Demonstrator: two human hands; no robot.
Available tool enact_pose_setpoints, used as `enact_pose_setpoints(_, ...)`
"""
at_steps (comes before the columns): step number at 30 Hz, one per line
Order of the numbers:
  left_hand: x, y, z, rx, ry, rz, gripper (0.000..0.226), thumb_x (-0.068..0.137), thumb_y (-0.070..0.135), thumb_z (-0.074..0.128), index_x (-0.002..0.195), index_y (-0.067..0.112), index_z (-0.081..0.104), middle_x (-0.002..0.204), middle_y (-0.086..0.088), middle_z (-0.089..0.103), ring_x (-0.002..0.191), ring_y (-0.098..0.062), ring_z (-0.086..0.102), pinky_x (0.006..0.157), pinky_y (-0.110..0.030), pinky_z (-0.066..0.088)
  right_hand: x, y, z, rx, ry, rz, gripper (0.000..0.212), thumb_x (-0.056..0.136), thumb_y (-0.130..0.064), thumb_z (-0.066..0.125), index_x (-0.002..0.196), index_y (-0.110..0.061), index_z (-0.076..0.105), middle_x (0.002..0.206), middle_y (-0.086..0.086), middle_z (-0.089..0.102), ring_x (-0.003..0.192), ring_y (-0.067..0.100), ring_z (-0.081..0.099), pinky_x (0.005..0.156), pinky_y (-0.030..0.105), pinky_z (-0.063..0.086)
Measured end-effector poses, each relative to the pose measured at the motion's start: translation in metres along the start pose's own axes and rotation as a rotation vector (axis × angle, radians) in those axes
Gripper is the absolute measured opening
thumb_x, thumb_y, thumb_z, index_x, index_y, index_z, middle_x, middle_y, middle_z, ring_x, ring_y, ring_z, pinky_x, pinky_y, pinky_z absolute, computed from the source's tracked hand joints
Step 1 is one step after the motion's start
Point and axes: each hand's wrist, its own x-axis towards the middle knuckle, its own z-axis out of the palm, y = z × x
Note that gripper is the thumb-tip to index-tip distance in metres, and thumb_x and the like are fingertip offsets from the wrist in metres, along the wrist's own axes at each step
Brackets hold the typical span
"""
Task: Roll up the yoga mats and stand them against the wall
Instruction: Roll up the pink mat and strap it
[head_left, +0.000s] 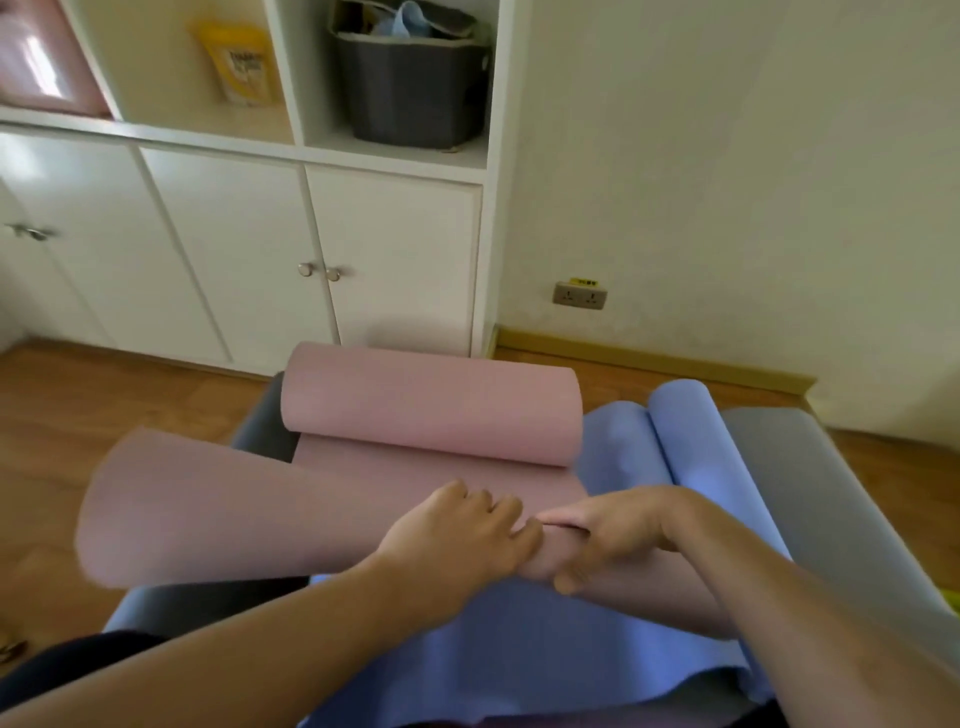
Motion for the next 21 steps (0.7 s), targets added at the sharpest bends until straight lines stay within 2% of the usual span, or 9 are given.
enact_pose_setpoints(2, -0.002, 0.003, 0.006, 0.016, 0.075, -0.004, 0.091, 0.034, 0.033, 0.094, 0.121, 0.023, 0.069, 0.088, 0.001, 0.06, 0.062, -0.021, 0.058, 0.054, -0.03, 0.042, 0.001, -0.011, 0.004, -0.029, -0.019, -0.006, 0.073, 0.076, -0.06, 0.087, 0.14, -0.037, 0.061, 0.133, -0.013, 0.067, 0.121, 0.008, 0.061, 0.109, 0.034, 0.048)
enact_pose_setpoints(4, -0.007, 0.0, 0.011, -0.049, 0.095, -0.035, 0.1, 0.037, 0.032, 0.093, 0.131, 0.021, 0.062, 0.098, -0.003, 0.059, 0.071, -0.023, 0.058, 0.059, -0.032, 0.047, 0.002, -0.016, 0.006, -0.082, 0.067, -0.03, 0.056, 0.07, -0.057, 0.091, 0.116, -0.032, 0.071, 0.112, -0.01, 0.075, 0.103, 0.009, 0.069, 0.095, 0.035, 0.057)
enact_pose_setpoints(6, -0.014, -0.009, 0.009, -0.167, 0.122, -0.126, 0.095, 0.051, 0.046, 0.089, 0.137, 0.023, 0.054, 0.11, -0.003, 0.055, 0.088, -0.024, 0.057, 0.073, -0.036, 0.052, 0.001, -0.019, 0.01, -0.139, 0.264, -0.003, 0.053, 0.063, -0.055, 0.094, 0.103, -0.03, 0.069, 0.098, -0.009, 0.074, 0.091, 0.011, 0.07, 0.081, 0.038, 0.061)
enact_pose_setpoints(8, -0.023, -0.029, 0.005, -0.394, 0.083, -0.28, 0.093, 0.068, 0.07, 0.075, 0.145, 0.026, 0.044, 0.128, 0.0, 0.045, 0.113, -0.023, 0.049, 0.099, -0.039, 0.048, -0.003, -0.022, 0.011, -0.253, 0.534, 0.039, 0.056, 0.064, -0.052, 0.093, 0.1, -0.031, 0.055, 0.095, -0.009, 0.066, 0.085, 0.015, 0.065, 0.069, 0.04, 0.056)
enact_pose_setpoints(11, -0.04, -0.067, 0.005, -0.566, -0.018, -0.515, 0.111, 0.068, 0.088, 0.063, 0.156, 0.029, 0.032, 0.145, 0.005, 0.032, 0.133, -0.02, 0.037, 0.115, -0.04, 0.035, -0.008, -0.029, 0.013, -0.382, 0.822, -0.035, 0.061, 0.074, -0.051, 0.088, 0.11, -0.027, 0.046, 0.108, -0.007, 0.058, 0.09, 0.017, 0.051, 0.071, 0.036, 0.04)
enact_pose_setpoints(13, -0.05, -0.088, 0.009, -0.711, -0.17, -0.604, 0.111, 0.061, 0.09, 0.068, 0.153, 0.035, 0.037, 0.144, 0.011, 0.042, 0.129, -0.016, 0.047, 0.112, -0.04, 0.042, -0.01, -0.035, 0.017, -0.437, 0.953, -0.124, 0.058, 0.08, -0.048, 0.085, 0.117, -0.025, 0.046, 0.113, -0.005, 0.056, 0.092, 0.015, 0.042, 0.077, 0.032, 0.032)
enact_pose_setpoints(16, -0.058, -0.093, 0.015, -0.897, -0.326, -0.632, 0.09, 0.056, 0.085, 0.08, 0.131, 0.042, 0.054, 0.123, 0.016, 0.062, 0.106, -0.005, 0.06, 0.1, -0.035, 0.053, -0.007, -0.038, 0.024, -0.579, 1.064, -0.215, 0.057, 0.076, -0.045, 0.085, 0.115, -0.023, 0.05, 0.111, -0.003, 0.054, 0.097, 0.021, 0.051, 0.082, 0.034, 0.036)
enact_pose_setpoints(19, -0.055, -0.085, 0.015, -0.643, -0.173, -0.665, 0.074, 0.063, 0.08, 0.078, 0.119, 0.036, 0.056, 0.112, 0.013, 0.066, 0.099, -0.011, 0.063, 0.087, -0.035, 0.055, -0.006, -0.037, 0.026, -0.606, 0.972, -0.175, 0.065, 0.077, -0.056, 0.079, 0.124, -0.023, 0.049, 0.12, -0.002, 0.049, 0.109, 0.024, 0.05, 0.094, 0.037, 0.044)
enact_pose_setpoints(21, -0.049, -0.078, 0.013, -0.472, -0.026, -0.638, 0.068, 0.069, 0.075, 0.076, 0.11, 0.028, 0.047, 0.11, 0.008, 0.065, 0.098, -0.018, 0.064, 0.075, -0.035, 0.047, -0.008, -0.038, 0.027, -0.521, 0.916, -0.157, 0.071, 0.082, -0.067, 0.069, 0.135, -0.025, 0.045, 0.13, -0.004, 0.049, 0.117, 0.021, 0.049, 0.099, 0.034, 0.043)
